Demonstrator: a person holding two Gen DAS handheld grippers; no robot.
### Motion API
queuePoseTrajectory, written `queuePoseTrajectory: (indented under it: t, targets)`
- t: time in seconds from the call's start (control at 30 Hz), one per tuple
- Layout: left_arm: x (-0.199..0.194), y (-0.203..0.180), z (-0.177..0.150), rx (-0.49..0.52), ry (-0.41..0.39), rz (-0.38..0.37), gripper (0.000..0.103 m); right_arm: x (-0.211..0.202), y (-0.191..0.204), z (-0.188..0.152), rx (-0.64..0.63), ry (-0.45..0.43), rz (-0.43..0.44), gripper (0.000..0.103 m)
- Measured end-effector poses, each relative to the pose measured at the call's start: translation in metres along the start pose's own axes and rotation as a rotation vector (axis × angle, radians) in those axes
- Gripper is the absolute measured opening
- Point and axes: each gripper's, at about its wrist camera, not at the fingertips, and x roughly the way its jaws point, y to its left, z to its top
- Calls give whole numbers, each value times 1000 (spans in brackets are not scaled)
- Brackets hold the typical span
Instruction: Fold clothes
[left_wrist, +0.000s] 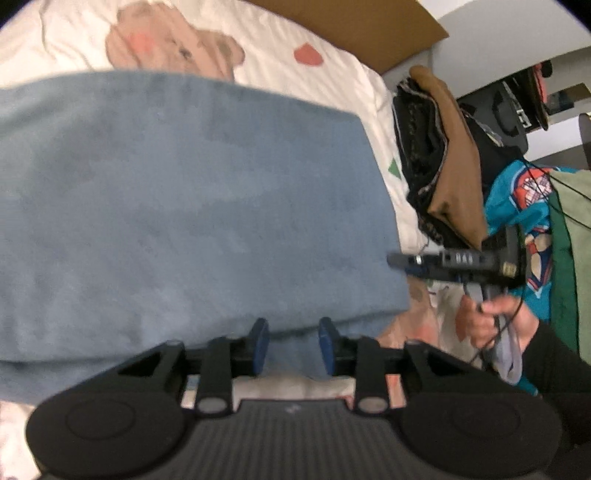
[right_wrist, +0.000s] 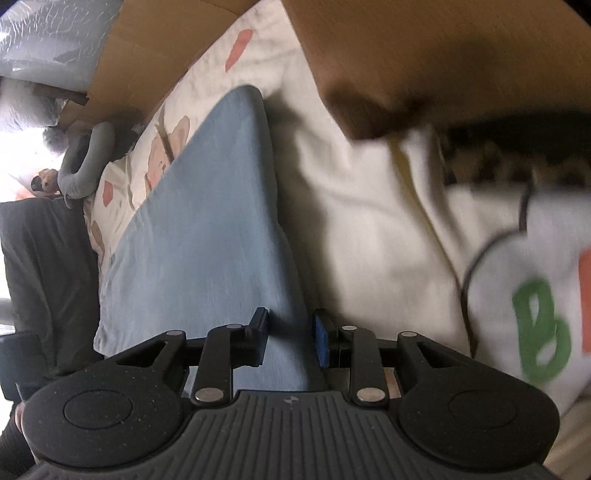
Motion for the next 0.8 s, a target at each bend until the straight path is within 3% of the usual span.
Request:
queuePoseTrajectory:
  t: [0.13,0.5,0.8]
  targets:
    - [-12,-7,7,-12,7,81,35,-1,-9,-17,35,-16,27,35]
    - [-61,-32,24,-8,35,212,39,-13,-20,-37,113,-45,136,33]
    - [-60,-40,36,16,24,251,44,-19,-24,-53,162,-75,171,33]
